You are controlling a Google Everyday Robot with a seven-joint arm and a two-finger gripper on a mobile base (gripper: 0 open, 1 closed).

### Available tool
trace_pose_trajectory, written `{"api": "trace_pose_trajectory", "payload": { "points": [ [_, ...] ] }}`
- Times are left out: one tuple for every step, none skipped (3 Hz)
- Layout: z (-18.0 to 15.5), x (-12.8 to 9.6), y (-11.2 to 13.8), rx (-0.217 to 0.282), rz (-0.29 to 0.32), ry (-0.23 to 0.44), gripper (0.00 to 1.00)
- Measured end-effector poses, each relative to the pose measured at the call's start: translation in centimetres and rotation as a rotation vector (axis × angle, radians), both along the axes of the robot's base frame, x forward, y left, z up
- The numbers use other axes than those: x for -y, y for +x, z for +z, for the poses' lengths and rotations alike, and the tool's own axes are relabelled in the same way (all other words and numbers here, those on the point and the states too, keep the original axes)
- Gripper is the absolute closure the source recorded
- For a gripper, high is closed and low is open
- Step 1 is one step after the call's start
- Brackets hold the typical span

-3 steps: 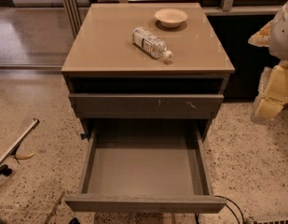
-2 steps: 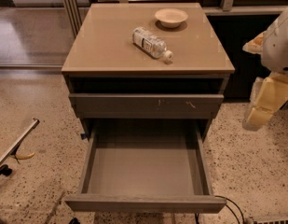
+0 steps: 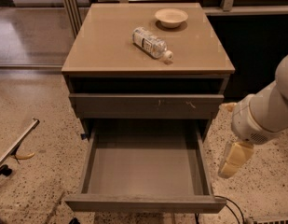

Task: Close middle drawer

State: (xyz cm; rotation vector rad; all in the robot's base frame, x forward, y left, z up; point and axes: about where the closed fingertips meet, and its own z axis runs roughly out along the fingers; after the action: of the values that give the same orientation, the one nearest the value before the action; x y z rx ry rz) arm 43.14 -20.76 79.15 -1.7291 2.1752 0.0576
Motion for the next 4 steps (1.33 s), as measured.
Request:
{"api": "trace_pose_trajectory", "payload": {
  "points": [
    [-9.1, -0.3, -0.2, -0.034, -0.011, 0.069, 0.00],
    [-9.8, -0.5, 1.4, 0.018, -0.032, 0.088, 0.00],
    [-9.8, -0.5, 1.4, 0.019, -0.032, 0.087, 0.00],
    [-11.0, -1.0, 1.8, 0.016, -0.028, 0.094, 0.00]
  ]
}}
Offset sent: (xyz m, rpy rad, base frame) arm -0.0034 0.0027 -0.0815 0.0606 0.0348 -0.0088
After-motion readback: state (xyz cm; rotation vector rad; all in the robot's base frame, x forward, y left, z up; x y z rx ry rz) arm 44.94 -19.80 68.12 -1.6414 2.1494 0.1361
